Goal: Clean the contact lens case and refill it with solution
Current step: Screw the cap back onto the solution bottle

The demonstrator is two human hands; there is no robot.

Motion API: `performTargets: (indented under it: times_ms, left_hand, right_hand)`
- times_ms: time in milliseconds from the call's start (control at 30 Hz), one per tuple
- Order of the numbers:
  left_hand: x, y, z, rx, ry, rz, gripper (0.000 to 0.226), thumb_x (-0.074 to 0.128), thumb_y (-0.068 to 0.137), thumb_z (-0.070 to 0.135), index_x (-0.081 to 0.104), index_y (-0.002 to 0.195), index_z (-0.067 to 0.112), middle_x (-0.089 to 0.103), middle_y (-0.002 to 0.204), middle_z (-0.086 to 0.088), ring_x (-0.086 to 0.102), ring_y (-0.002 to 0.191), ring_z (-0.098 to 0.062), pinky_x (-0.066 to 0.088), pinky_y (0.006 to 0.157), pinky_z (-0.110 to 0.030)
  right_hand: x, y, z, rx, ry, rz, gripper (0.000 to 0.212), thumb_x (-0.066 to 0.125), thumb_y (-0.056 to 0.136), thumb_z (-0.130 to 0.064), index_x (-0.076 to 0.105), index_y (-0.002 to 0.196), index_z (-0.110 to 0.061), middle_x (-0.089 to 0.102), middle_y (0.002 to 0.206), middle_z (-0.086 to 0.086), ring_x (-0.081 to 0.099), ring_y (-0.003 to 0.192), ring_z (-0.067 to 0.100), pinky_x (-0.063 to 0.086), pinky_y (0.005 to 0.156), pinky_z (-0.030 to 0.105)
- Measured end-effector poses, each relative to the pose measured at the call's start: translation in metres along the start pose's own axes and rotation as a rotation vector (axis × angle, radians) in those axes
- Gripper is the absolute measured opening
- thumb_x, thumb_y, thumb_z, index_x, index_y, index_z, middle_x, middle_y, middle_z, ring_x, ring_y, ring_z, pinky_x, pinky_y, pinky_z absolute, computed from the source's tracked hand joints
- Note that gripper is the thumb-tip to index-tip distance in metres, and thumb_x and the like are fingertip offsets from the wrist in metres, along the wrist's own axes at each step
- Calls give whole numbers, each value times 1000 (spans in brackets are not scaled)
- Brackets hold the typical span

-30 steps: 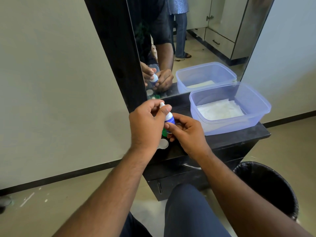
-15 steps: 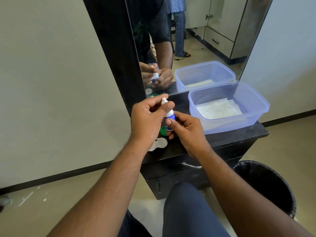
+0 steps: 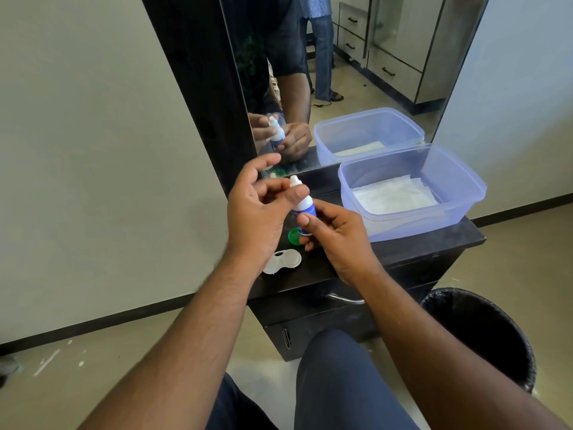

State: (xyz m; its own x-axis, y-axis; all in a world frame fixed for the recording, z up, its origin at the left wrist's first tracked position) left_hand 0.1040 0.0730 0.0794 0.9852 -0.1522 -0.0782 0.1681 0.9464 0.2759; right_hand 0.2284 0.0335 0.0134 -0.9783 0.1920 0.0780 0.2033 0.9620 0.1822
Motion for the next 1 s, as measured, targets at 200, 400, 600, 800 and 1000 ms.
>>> performTargets:
  times_ms: [200,400,600,800,1000]
  left_hand:
    - [-8,2,-11,-26,49,-14,43,50,97,4,52,131,31,73,103,9,66,94,1,54,76,-20]
    - [-1,0,3,25,98,-17,56,80,77,21,56,128,25,72,89,0,68,87,-13,56,80,-24]
    - [-27,3,-4,-7,108,130,37,70,84,3,63,117,20,75,85,2,71,83,-11,57,87,-35]
    - [-3,-3,11,73,206,-37,20,78,79,17,74,99,17,74,87,6,71,82,-8,59,75,-26]
    - [4,2,13,91,191,-311,20,62,91,3,69,105,13,73,100,-6,70,96,-15,58,85,-30]
  right_hand:
    - [-1,0,0,4,10,11,32,65,89,-22,63,120,-14,71,83,-1,64,67,9,54,64,27]
    - [1,-1,0,-7,-11,8,32,64,88,-23,64,118,-12,70,82,-1,64,66,9,53,63,27]
    - [-1,-5,-4,-28,25,43,32,65,85,-27,64,116,-19,69,79,-3,62,65,8,54,62,24]
    - [1,-5,-7,-58,-11,6,32,64,87,-24,65,118,-14,69,84,10,60,67,11,52,64,22]
    - [1,-6,-7,-25,63,-26,26,62,86,-27,69,109,-18,70,80,-1,54,61,11,46,54,20]
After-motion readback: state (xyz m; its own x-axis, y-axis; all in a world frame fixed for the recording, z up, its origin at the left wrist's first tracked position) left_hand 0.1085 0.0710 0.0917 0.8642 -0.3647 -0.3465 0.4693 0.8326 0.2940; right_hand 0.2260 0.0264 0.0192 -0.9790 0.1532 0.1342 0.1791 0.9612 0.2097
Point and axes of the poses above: each hand's wrist, its own y-axis towards the middle knuckle, its own x-axis out of the palm, z = x × y, the point moved 7 cm from there along y, towards the middle knuckle
